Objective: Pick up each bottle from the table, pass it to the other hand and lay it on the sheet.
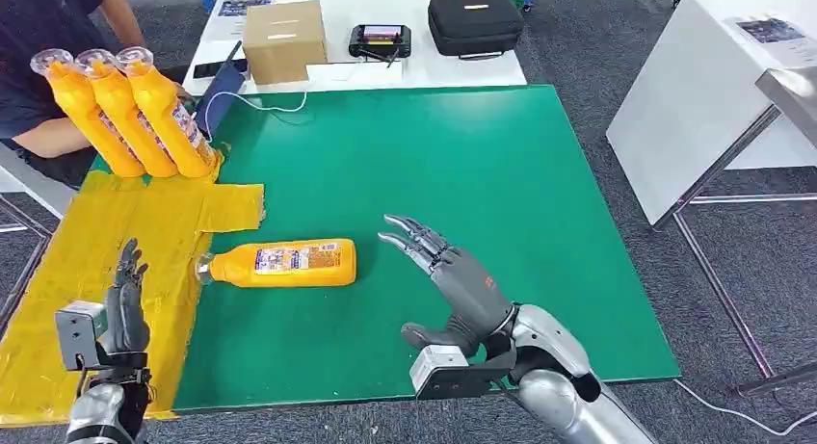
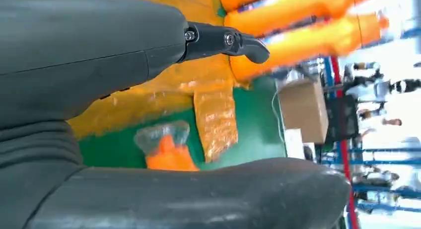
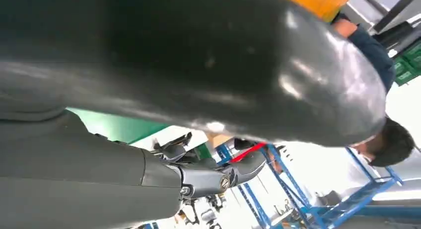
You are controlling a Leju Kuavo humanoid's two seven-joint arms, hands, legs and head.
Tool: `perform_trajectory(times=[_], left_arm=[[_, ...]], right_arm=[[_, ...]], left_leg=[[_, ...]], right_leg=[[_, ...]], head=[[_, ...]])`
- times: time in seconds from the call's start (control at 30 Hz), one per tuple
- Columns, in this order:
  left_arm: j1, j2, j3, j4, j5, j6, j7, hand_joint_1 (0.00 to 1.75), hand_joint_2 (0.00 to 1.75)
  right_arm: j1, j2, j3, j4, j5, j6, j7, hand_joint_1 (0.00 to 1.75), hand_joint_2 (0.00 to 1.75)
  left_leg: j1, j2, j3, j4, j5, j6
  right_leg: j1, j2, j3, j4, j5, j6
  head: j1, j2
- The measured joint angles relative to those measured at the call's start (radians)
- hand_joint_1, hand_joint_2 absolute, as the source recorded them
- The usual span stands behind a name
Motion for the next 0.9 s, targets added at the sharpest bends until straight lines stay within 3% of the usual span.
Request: perform_trajectory(times=[0.17,0.33,0.6,0.63,0.9], left_arm=[[-0.001,0.026,0.044,0.03,0.009,-0.016,-0.005,0.0,0.0],[0.045,0.057,0.136,0.021,0.044,-0.076,-0.082,0.0,0.0],[0.195,-0.035,0.136,-0.363,-0.005,-0.114,-0.017,0.0,0.0],[0.214,-0.05,0.128,-0.409,-0.001,-0.116,-0.019,0.0,0.0],[0.315,-0.122,0.074,-0.628,-0.045,-0.111,-0.052,0.0,0.0]], right_arm=[[-0.012,0.009,0.018,0.001,-0.007,0.0,0.001,0.0,0.0],[-0.057,0.09,0.074,0.026,-0.031,-0.037,0.04,0.0,0.0],[-0.018,0.129,0.065,0.062,-0.005,-0.079,0.05,0.0,0.0],[-0.011,0.133,0.061,0.067,-0.002,-0.08,0.05,0.0,1.75],[0.028,0.171,0.035,0.093,0.025,-0.089,0.038,0.0,1.75]], left_leg=[[0.0,0.001,-0.001,-0.001,0.0,0.0],[0.001,0.005,0.0,0.0,0.0,-0.001],[-0.001,0.004,-0.002,0.0,-0.001,0.0],[-0.001,0.004,-0.002,0.0,-0.001,0.0],[0.0,0.004,-0.001,0.0,-0.001,0.0]], right_leg=[[0.0,0.001,0.001,0.001,0.0,0.0],[0.001,0.003,-0.003,0.001,-0.001,-0.001],[-0.001,0.003,-0.003,0.0,-0.001,-0.001],[-0.001,0.003,-0.003,0.0,-0.001,-0.001],[0.0,0.003,-0.003,0.0,-0.001,-0.001]], head=[[0.001,0.0],[0.0,0.0],[0.001,0.0],[0.0,0.0],[0.0,0.0]])
